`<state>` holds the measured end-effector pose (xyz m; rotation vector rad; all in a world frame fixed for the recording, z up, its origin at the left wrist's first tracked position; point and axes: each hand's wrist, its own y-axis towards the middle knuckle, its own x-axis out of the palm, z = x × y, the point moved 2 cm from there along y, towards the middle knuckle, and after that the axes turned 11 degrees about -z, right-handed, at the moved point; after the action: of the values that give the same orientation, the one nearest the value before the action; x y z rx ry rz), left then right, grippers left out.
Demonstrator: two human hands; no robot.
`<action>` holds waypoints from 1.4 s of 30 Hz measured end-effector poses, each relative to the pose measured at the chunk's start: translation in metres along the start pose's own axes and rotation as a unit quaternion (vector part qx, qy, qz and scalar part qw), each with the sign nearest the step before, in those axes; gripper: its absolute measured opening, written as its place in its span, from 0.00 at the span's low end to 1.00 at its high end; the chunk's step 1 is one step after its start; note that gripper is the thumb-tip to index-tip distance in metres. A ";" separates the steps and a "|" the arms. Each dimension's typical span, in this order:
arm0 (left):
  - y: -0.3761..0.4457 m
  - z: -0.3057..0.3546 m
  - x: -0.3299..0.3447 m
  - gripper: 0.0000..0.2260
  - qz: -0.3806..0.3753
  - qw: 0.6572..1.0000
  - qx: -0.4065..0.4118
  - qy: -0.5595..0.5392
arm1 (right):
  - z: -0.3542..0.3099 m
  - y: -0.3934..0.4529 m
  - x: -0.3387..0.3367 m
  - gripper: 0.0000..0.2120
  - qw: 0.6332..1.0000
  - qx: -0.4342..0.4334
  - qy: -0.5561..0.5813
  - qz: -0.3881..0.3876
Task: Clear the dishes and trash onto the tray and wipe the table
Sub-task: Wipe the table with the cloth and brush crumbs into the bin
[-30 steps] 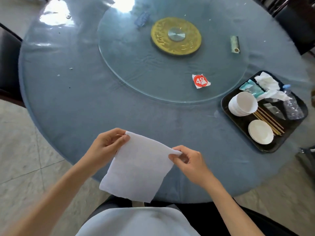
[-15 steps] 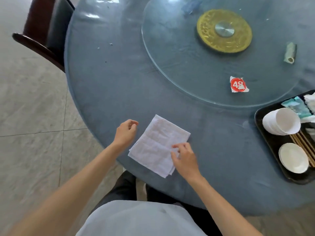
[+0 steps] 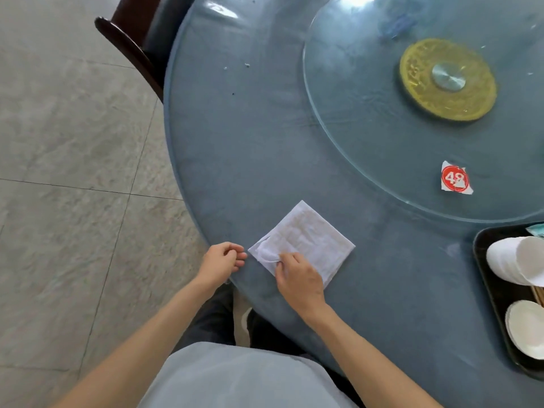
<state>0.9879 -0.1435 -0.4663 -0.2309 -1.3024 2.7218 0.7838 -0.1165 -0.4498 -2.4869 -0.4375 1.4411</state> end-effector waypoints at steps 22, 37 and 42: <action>-0.002 0.034 0.079 0.17 -0.030 0.998 0.049 0.011 | 0.044 -0.004 -0.114 0.07 0.883 0.098 0.459 -0.018; -0.016 0.038 0.059 0.12 -0.077 0.991 0.070 0.085 | 0.029 0.011 -0.200 0.17 0.961 0.004 0.273 0.044; -0.048 0.053 0.003 0.08 -0.064 0.988 0.137 -0.029 | 0.070 0.016 -0.252 0.16 0.966 0.033 0.239 0.088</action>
<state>0.9773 -0.1536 -0.3961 -0.0420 -0.9038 2.7724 0.6061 -0.2209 -0.2879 -2.7489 -0.0723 0.8340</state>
